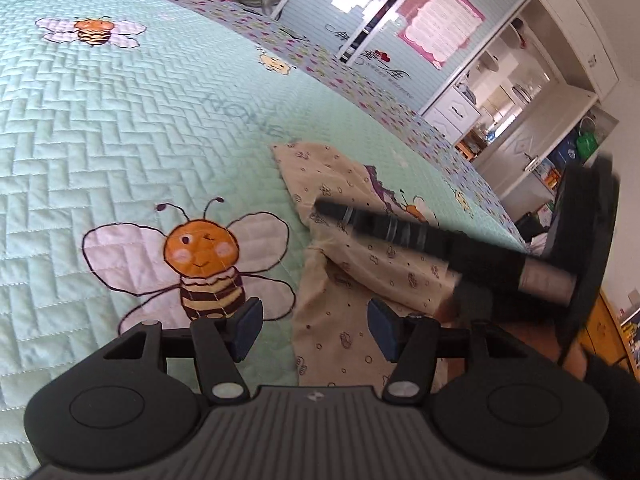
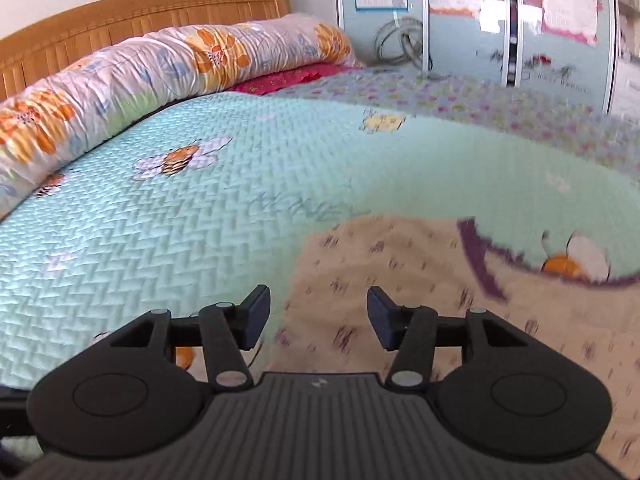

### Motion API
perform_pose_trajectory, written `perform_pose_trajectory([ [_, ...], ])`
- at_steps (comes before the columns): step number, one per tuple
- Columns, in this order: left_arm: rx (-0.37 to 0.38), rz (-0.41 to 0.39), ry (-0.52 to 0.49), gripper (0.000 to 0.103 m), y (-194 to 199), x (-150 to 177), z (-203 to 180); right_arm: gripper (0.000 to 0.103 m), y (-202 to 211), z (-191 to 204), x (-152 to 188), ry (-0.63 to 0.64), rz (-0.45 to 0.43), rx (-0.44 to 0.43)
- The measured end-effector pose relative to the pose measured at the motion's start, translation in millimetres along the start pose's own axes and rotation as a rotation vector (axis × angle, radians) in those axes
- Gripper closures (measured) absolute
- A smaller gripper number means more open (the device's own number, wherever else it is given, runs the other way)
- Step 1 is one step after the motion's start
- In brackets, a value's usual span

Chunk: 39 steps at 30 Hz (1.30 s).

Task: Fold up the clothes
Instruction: 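Open the right gripper and withdraw both grippers from the garment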

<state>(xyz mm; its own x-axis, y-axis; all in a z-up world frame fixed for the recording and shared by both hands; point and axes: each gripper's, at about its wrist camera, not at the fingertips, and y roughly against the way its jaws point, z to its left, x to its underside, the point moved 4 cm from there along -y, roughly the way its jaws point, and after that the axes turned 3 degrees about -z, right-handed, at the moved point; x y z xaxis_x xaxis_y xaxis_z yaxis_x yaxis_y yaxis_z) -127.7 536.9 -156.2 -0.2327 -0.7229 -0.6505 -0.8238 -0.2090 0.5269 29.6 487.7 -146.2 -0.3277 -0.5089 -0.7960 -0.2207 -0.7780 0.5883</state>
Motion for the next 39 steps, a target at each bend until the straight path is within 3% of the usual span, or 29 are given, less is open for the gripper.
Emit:
perform_pose_trajectory([
  [1, -0.002, 0.006, -0.002, 0.042, 0.9, -0.4, 0.3, 0.049, -3.7, 2.9, 7.8, -0.005, 0.052, -0.036],
  [2, -0.007, 0.008, -0.009, 0.042, 2.1, -0.1, -0.1, 0.049, -1.5, 5.9, 12.6, 0.003, 0.046, -0.031],
  [6, -0.016, 0.000, -0.020, 0.042, 4.9, -0.6, 0.0, 0.049, 39.9, -7.7, 12.5, -0.104, -0.118, 0.009],
  [9, -0.014, 0.005, -0.040, 0.041, 4.4, 1.9, -4.5, 0.048, 51.5, -35.6, 26.9, -0.168, -0.045, 0.148],
  [11, -0.005, 0.002, -0.067, 0.041, 5.5, 2.8, -11.6, 0.049, 59.9, -46.4, 44.1, -0.201, 0.038, 0.123],
  [13, 0.016, -0.013, -0.110, 0.041, 8.8, 1.8, -24.4, 0.049, 80.6, -49.9, 47.7, -0.185, 0.017, 0.106],
  [15, 0.063, -0.025, -0.149, 0.040, 5.9, -3.8, -44.4, 0.047, 100.6, -59.7, 38.1, -0.158, -0.064, 0.166],
  [17, 0.109, -0.028, -0.174, 0.036, -4.7, -14.3, -69.5, 0.029, 103.3, -85.8, 24.7, -0.175, -0.120, 0.240],
  [18, 0.138, -0.023, -0.203, 0.032, -15.1, -19.2, -83.9, 0.028, 97.3, -100.6, 22.5, -0.190, -0.111, 0.261],
  [20, 0.176, 0.012, -0.242, 0.029, -46.3, -23.1, -105.5, 0.032, 76.8, -128.1, 36.9, -0.235, -0.006, 0.323],
  [21, 0.164, 0.049, -0.232, 0.030, -66.4, -21.9, -108.1, 0.034, 70.8, -133.9, 49.3, -0.257, 0.047, 0.338],
  [25, 0.040, 0.167, -0.272, 0.042, -115.5, -2.1, -86.9, 0.032, 95.4, -102.3, 82.0, -0.114, 0.053, 0.291],
  [27, 0.049, 0.148, -0.281, 0.044, -108.5, 1.6, -75.4, 0.033, 119.0, -103.1, 84.6, -0.144, -0.015, 0.265],
  [30, 0.028, 0.142, -0.260, 0.043, -96.3, -2.2, -65.1, 0.032, 124.7, -115.5, 52.8, -0.144, -0.126, 0.263],
  [33, 0.007, 0.155, -0.267, 0.045, -96.3, -8.0, -60.9, 0.032, 85.5, -134.5, 24.9, -0.128, -0.053, 0.237],
  [35, 0.002, 0.164, -0.289, 0.050, -95.5, -9.2, -59.5, 0.032, 53.0, -161.0, 27.6, -0.074, 0.060, 0.307],
  [37, -0.021, 0.169, -0.322, 0.052, -87.6, -10.1, -58.8, 0.031, 55.8, -187.7, 34.7, -0.089, 0.064, 0.306],
  [39, -0.061, 0.162, -0.377, 0.046, -70.2, -8.2, -60.2, 0.035, 88.5, -199.4, 36.8, -0.154, 0.039, 0.377],
])
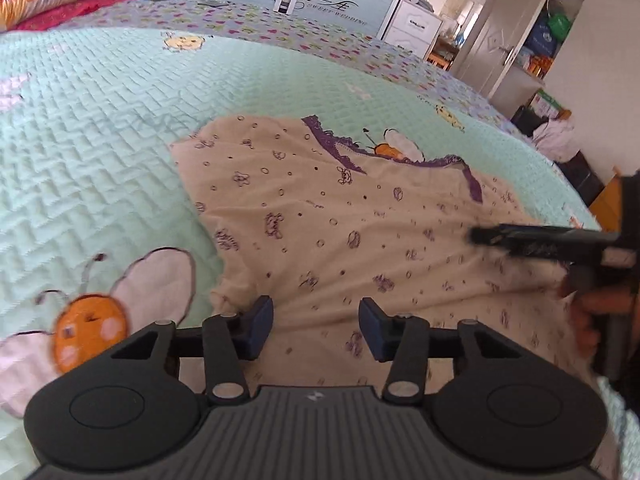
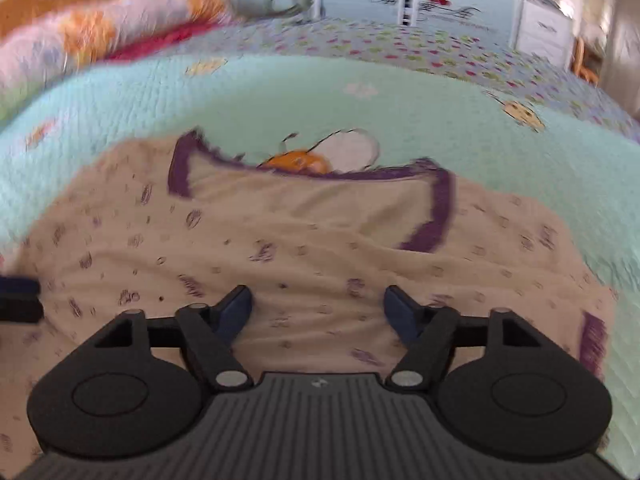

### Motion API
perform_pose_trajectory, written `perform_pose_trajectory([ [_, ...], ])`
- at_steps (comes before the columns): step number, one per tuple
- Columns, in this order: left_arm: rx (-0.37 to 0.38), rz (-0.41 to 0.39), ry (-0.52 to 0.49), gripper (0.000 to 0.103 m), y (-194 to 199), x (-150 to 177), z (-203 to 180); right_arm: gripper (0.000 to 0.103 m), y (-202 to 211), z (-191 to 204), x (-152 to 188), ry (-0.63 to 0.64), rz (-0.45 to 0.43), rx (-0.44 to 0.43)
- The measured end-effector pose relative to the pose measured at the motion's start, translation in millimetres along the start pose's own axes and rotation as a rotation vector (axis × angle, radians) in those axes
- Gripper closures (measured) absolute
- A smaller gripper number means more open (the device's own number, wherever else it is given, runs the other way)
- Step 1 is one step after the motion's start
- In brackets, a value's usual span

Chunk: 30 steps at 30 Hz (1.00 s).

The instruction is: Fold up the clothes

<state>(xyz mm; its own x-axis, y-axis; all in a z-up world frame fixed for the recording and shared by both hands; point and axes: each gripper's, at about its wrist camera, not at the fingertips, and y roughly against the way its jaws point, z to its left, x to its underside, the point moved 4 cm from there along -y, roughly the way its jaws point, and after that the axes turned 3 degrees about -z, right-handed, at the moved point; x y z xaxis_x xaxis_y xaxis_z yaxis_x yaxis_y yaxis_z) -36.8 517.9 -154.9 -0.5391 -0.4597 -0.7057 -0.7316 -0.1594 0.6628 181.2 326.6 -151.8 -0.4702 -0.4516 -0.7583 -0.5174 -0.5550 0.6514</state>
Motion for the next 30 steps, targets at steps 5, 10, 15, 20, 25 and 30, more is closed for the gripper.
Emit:
perform_pose_trajectory([
  [5, 0.019, 0.011, -0.100, 0.040, 39.4, 33.0, -27.8, 0.029, 84.8, -2.6, 46.1, -0.001, -0.052, -0.078],
  [10, -0.045, 0.086, -0.246, 0.039, 72.9, 104.5, -46.5, 0.026, 135.8, 29.9, 146.3, 0.174, 0.011, 0.003],
  [15, -0.122, 0.114, -0.170, 0.034, 136.3, 141.9, -8.5, 0.020, 224.8, 5.6, 217.4, 0.094, 0.033, -0.003],
  [20, -0.034, 0.046, -0.152, 0.035, 171.1, 139.3, -41.6, 0.020, 281.2, 11.0, 223.5, 0.102, -0.026, 0.010],
  [25, 0.033, 0.073, -0.187, 0.036, 141.1, 154.7, -78.2, 0.054, 256.6, 55.7, 202.1, 0.033, -0.033, -0.127],
  [30, -0.018, 0.121, -0.187, 0.052, 144.8, 174.5, -56.3, 0.103, 249.3, 44.9, 234.1, 0.067, 0.078, -0.161],
])
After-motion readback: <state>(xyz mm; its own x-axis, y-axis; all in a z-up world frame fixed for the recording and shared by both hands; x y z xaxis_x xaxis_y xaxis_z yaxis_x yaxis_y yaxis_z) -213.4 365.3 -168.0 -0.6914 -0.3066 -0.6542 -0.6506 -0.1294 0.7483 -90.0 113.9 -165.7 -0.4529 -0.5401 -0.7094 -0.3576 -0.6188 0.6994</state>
